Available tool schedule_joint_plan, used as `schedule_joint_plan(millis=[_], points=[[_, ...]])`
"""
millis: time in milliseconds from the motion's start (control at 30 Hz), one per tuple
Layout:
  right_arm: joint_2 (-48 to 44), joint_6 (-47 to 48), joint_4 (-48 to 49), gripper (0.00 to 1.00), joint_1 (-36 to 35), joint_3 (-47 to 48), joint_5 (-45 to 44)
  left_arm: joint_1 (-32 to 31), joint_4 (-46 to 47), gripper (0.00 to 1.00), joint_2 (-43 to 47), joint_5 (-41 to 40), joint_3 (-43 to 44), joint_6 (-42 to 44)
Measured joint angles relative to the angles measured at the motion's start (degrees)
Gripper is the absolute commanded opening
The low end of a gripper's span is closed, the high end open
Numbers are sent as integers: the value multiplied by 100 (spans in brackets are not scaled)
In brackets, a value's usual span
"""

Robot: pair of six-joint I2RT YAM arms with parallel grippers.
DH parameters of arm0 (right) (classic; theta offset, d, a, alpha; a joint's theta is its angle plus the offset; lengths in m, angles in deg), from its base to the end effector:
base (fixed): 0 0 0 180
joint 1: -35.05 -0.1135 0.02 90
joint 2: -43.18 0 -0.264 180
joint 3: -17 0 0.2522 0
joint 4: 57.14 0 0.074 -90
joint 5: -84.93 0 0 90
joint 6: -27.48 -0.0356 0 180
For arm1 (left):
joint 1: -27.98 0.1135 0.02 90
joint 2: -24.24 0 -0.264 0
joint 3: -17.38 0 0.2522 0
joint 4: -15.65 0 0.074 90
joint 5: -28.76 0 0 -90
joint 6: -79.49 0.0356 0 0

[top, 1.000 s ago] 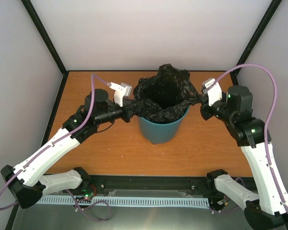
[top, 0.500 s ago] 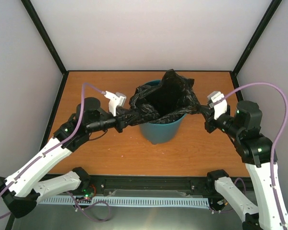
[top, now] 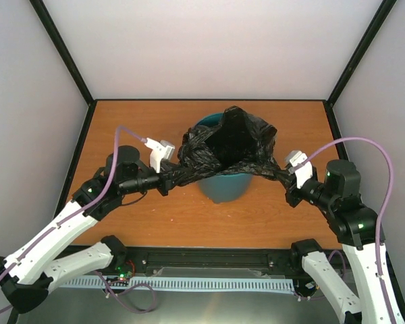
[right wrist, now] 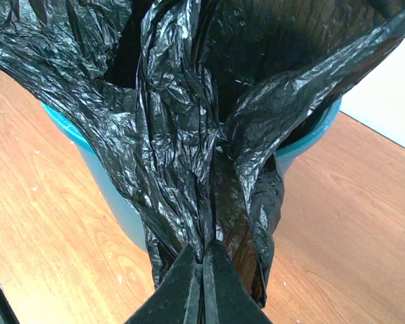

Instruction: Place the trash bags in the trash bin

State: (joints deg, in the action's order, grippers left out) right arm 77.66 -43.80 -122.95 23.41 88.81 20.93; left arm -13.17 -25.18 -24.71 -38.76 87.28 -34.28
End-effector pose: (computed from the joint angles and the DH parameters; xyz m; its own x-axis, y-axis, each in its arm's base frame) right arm 0.0910 0.0347 0.3653 -0.2630 -0.3487 -0.8996 -0.6791 0.7292 -0.0841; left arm 0.1286 -0.1305 0.3664 -0.5885 0.0197 -0.8082 0.7010 0.5104 -0.4980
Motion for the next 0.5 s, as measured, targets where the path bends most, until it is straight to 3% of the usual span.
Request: schedule_joint_plan(millis=[500], points=[[282,-98,743,3,0,-761,-448,0,96,1,-546,-256,-581,37]])
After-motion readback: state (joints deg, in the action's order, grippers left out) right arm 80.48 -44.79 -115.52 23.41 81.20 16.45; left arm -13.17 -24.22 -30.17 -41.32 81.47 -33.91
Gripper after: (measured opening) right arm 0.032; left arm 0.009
